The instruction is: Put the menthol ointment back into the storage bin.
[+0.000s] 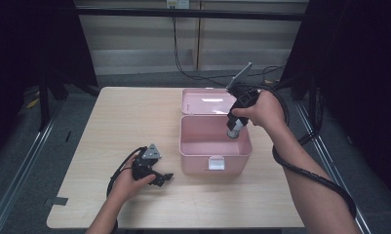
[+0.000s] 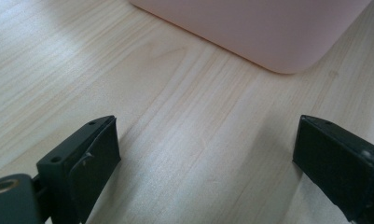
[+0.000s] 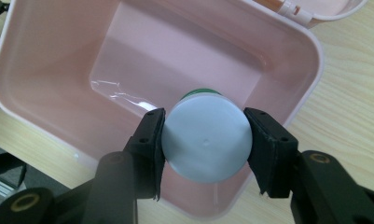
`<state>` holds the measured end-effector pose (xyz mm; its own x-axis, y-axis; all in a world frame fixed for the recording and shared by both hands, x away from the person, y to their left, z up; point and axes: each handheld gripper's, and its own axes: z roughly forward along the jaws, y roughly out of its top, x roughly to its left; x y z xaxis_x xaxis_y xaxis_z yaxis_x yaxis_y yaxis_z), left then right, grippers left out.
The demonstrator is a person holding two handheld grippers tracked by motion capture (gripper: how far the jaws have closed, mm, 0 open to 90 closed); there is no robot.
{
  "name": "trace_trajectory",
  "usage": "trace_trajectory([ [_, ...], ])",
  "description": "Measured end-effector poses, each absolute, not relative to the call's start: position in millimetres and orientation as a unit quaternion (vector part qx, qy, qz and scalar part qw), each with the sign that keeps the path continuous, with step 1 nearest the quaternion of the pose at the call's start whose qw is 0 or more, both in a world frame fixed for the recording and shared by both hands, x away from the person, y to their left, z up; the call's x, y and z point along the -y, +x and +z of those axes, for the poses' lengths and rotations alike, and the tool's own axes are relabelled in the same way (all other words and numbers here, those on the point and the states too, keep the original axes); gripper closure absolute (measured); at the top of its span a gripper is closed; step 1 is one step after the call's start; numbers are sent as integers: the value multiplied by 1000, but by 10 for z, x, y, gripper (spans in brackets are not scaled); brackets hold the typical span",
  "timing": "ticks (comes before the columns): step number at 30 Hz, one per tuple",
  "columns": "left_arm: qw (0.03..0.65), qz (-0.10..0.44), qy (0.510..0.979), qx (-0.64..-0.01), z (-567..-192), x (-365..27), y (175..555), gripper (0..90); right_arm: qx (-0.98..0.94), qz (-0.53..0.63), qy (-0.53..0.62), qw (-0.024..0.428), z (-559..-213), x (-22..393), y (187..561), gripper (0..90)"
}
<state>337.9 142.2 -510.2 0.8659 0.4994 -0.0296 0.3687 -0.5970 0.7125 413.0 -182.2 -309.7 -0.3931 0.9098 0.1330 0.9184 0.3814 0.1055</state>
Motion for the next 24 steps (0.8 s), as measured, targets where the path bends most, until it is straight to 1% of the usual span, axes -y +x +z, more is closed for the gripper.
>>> trace_trajectory([
  [17,377,86,889,-244,-5103,-1421,3378,65,811,-68,-581,18,-3356,1754,4294,507],
  [24,378,85,889,-244,-5103,-1422,3379,65,809,-65,-584,14,-3443,1665,4341,507],
])
